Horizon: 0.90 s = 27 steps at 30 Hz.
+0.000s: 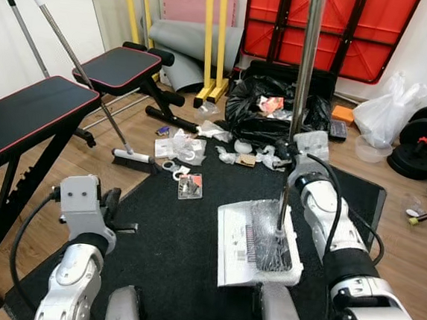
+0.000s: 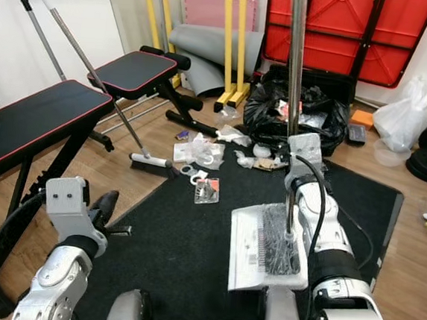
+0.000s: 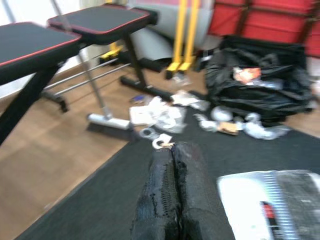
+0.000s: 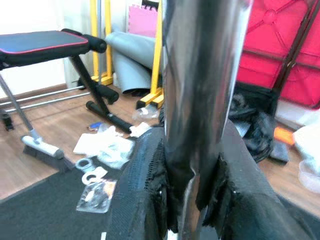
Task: Sweep floor
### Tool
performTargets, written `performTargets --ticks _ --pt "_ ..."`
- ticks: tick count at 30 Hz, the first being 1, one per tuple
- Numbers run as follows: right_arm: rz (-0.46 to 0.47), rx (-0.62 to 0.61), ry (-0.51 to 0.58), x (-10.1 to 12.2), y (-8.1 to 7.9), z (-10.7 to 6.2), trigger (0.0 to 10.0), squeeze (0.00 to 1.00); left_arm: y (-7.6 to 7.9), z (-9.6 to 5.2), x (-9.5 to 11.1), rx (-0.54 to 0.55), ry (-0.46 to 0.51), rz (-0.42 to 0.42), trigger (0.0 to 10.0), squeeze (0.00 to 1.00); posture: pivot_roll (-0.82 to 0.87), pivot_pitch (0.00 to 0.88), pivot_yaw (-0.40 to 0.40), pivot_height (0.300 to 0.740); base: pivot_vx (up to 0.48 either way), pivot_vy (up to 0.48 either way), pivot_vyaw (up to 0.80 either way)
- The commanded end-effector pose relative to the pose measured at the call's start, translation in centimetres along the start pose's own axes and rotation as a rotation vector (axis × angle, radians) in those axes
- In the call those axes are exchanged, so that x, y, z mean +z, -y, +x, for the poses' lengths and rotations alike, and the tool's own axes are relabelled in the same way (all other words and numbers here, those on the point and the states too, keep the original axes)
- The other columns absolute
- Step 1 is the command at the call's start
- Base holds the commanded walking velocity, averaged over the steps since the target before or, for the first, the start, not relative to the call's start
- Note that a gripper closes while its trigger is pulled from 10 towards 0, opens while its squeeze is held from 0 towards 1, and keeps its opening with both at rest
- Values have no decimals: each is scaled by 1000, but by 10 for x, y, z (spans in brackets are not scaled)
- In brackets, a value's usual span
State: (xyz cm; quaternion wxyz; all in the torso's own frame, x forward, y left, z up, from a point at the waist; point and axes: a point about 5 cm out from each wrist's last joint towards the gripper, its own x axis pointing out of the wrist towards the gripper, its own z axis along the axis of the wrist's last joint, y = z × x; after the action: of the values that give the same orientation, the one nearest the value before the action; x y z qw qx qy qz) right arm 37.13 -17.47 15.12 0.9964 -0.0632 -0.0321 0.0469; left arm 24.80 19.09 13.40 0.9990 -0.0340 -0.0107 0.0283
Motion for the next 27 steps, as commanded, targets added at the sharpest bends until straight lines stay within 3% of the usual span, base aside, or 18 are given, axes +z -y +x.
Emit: performTargets --ticks 1,11,13,20,24,27 --pt "3 2 94 21 0 7 10000 0 -1 -2 -2 -2 -19 0 10000 0 -26 31 -35 525 0 0 0" --pt "29 -58 106 25 11 19 10000 0 7 -13 7 -49 -1 9 10000 0 5 94 -31 525 0 0 0" --pt "48 -133 94 28 17 23 10000 0 14 -26 16 -88 0 39 10000 0 50 178 -9 525 0 0 0" --pt "130 -217 112 36 25 28 10000 0 15 -51 27 -100 -25 55 10000 0 97 252 11 525 0 0 0" --pt "133 -249 163 49 29 31 10000 0 13 -69 32 -88 -49 57 10000 0 144 318 33 525 0 0 0" --pt "142 -261 185 54 31 33 10000 0 12 -74 33 -86 -56 61 10000 0 157 335 36 525 0 0 0"
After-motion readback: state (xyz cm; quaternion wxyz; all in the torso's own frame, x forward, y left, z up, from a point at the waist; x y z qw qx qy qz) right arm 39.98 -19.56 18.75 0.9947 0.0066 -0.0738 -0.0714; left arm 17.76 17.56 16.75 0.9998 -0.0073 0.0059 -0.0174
